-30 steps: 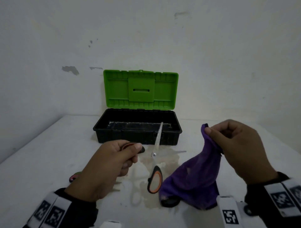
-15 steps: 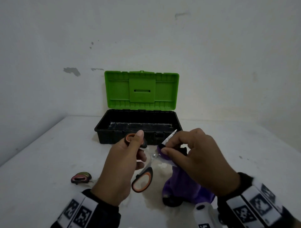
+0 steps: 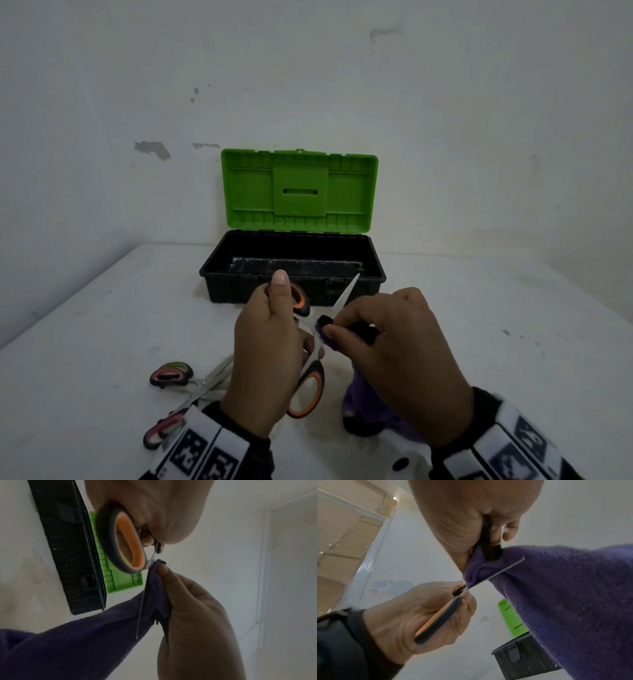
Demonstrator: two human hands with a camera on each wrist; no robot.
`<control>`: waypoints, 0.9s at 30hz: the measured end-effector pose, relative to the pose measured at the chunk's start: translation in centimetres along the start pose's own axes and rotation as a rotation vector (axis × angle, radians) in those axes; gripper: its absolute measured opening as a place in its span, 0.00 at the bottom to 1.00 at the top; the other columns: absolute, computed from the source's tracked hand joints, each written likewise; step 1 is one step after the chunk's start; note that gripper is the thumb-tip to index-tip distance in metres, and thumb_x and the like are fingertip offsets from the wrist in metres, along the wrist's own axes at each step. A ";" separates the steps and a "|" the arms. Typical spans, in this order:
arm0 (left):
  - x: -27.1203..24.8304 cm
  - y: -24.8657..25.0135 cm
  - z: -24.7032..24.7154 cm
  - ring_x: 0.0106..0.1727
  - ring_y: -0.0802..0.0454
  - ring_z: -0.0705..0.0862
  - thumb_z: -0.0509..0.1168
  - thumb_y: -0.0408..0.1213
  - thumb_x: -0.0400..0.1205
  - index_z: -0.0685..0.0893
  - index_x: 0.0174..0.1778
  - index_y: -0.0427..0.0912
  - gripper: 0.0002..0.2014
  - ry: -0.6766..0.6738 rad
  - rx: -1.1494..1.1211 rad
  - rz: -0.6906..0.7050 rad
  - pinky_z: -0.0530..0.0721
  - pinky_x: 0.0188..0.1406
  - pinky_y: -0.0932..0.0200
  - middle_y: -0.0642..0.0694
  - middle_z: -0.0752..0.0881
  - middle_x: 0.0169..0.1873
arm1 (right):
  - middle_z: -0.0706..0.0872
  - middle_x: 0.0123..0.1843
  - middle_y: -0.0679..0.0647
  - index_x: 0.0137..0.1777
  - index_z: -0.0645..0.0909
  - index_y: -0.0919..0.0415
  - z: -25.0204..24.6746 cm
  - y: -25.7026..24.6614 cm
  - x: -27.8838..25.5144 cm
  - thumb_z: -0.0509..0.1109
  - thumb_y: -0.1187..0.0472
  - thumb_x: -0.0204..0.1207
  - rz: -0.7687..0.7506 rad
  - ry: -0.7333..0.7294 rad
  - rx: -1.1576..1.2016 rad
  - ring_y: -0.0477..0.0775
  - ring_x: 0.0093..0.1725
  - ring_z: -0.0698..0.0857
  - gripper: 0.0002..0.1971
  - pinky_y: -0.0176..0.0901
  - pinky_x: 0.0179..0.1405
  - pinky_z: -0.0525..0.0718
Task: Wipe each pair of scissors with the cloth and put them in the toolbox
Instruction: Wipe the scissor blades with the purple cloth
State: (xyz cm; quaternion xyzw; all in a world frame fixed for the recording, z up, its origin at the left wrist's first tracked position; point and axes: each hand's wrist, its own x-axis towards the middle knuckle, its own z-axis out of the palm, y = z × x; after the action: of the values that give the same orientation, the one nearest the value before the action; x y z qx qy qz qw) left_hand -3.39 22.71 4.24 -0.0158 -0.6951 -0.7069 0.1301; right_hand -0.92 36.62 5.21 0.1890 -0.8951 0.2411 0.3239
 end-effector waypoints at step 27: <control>-0.6 0.2 0.6 0.22 0.40 0.78 0.49 0.53 0.86 0.74 0.39 0.35 0.24 -0.016 0.029 0.085 0.80 0.16 0.62 0.31 0.76 0.23 | 0.87 0.31 0.39 0.36 0.88 0.51 -0.7 0.5 0.2 0.79 0.54 0.71 0.232 0.001 0.215 0.35 0.41 0.85 0.05 0.16 0.38 0.76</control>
State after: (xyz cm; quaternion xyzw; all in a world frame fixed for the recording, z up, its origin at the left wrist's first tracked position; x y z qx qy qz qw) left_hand -2.89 23.36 4.37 -0.0491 -0.7050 -0.6904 0.1546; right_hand -1.00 37.38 5.63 0.1178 -0.8798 0.3716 0.2720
